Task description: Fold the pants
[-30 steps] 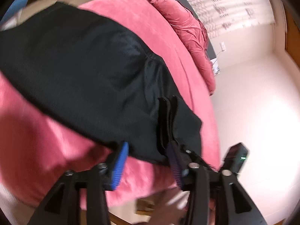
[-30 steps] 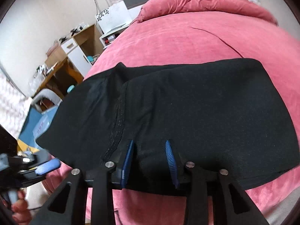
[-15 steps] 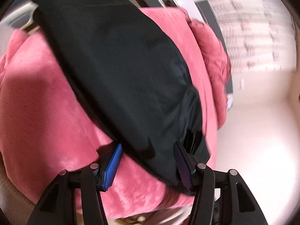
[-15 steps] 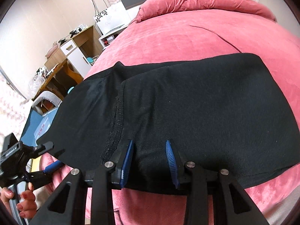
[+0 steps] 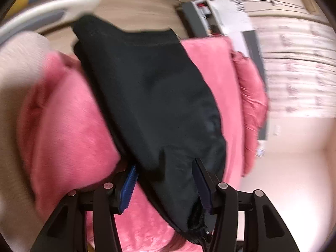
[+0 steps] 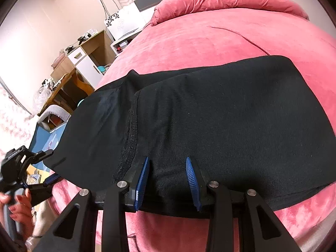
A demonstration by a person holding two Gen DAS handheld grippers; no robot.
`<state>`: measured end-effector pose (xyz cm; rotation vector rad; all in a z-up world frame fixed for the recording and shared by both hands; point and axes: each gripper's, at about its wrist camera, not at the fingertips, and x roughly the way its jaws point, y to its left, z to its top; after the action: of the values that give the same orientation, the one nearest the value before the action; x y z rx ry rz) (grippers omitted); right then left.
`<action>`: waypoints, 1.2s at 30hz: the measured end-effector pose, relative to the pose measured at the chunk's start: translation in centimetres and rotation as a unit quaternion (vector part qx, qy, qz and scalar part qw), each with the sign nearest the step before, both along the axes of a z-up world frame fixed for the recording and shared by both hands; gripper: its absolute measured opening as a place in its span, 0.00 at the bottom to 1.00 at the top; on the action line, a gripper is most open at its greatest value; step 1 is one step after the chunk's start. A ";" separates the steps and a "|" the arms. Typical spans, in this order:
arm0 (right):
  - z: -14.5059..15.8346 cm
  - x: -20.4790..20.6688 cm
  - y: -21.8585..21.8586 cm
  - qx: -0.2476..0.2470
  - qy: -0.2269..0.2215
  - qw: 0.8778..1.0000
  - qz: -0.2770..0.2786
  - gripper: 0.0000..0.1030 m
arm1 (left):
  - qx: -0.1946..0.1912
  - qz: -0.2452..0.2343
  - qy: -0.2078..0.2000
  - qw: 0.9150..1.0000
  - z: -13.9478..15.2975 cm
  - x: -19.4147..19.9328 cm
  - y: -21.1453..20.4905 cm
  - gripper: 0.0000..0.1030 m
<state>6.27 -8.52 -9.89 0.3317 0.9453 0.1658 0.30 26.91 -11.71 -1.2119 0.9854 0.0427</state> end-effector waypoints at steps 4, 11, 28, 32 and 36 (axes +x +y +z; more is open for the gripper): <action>-0.1 0.0 -0.1 0.004 0.001 1.000 -0.001 0.36 | 0.094 0.035 0.020 0.995 1.9 -0.1 2.3 0.54; -0.2 0.1 -0.3 0.011 0.002 1.000 -0.005 0.36 | 0.064 0.077 0.002 0.995 -0.3 1.2 6.2 0.60; 0.8 0.4 2.9 0.018 -0.009 0.998 0.063 0.30 | 0.068 0.018 -0.114 0.991 -0.6 3.2 6.7 0.14; -1.0 1.4 3.5 0.011 0.015 0.998 0.058 0.30 | 0.076 -0.004 -0.167 0.983 3.2 3.0 5.5 0.13; -1.1 1.2 3.4 0.017 0.011 0.998 0.056 0.30 | 0.090 -0.036 -0.229 0.969 7.8 3.0 3.2 0.13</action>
<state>7.45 -5.08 -11.01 0.3120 0.9848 0.2809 3.32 30.12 -3.88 -0.9584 0.6043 -0.1950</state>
